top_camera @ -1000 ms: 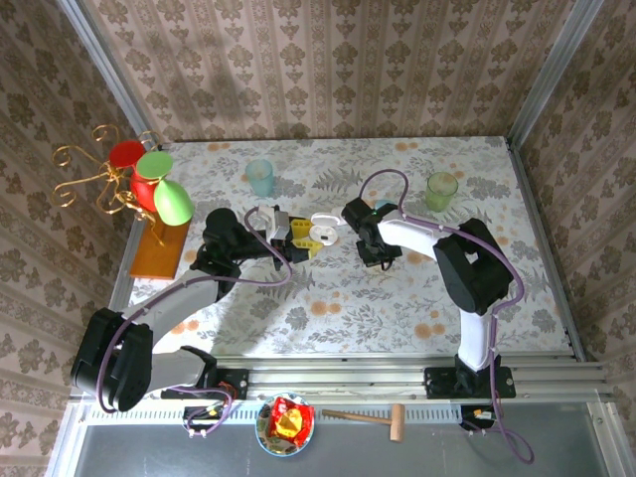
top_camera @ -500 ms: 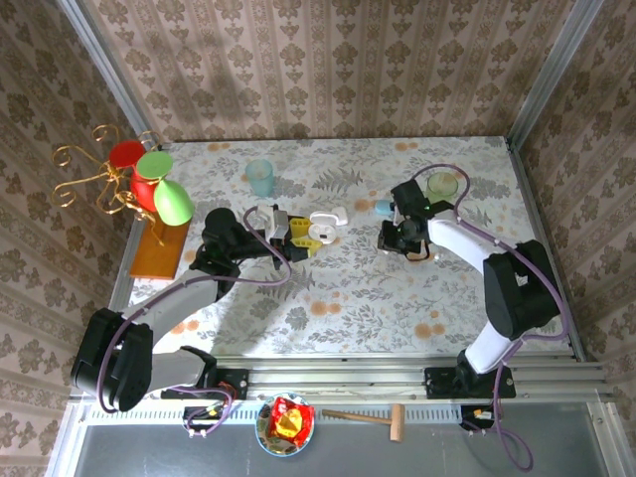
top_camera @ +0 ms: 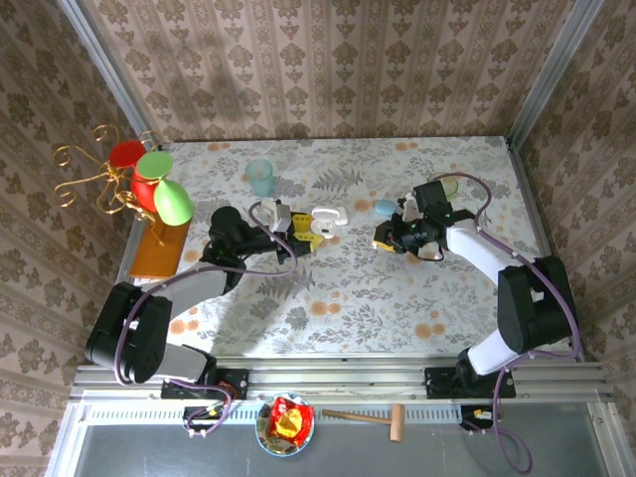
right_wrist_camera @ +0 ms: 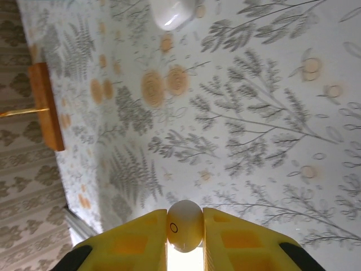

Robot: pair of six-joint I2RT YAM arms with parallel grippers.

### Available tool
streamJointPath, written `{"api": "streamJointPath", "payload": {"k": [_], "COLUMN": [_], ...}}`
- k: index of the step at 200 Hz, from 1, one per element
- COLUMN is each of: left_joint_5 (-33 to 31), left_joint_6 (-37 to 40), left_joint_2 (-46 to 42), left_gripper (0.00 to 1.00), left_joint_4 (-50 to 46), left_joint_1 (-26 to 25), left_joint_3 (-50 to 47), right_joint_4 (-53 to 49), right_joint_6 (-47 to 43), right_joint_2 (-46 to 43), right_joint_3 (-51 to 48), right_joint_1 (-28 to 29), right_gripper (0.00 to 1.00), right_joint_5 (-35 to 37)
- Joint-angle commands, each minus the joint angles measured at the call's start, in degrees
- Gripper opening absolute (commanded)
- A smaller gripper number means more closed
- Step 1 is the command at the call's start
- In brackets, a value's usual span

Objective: Insert the wireless bluetooth earbuds into the charging case

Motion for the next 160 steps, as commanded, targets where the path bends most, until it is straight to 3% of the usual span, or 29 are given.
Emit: {"api": "streamJointPath", "payload": {"k": [1,160], "left_joint_5": [1.50,-0.09], "left_joint_6": [-0.98,2.89], "left_joint_2": [-0.25,-1.39], "left_gripper": [0.29,0.29], "left_joint_4": [3.09,-2.44], "left_joint_1": [0.25,0.24], "left_joint_3": [0.59,0.95], "right_joint_4": [3.80,16.86], "right_joint_6": [2.16,12.06], "right_joint_2": [-2.50,-6.38], "right_joint_3": [-1.11,-4.18], "right_joint_1": [-0.12,-0.11], "right_gripper": [0.20,0.19], "right_joint_5": [-6.44,-18.46]}}
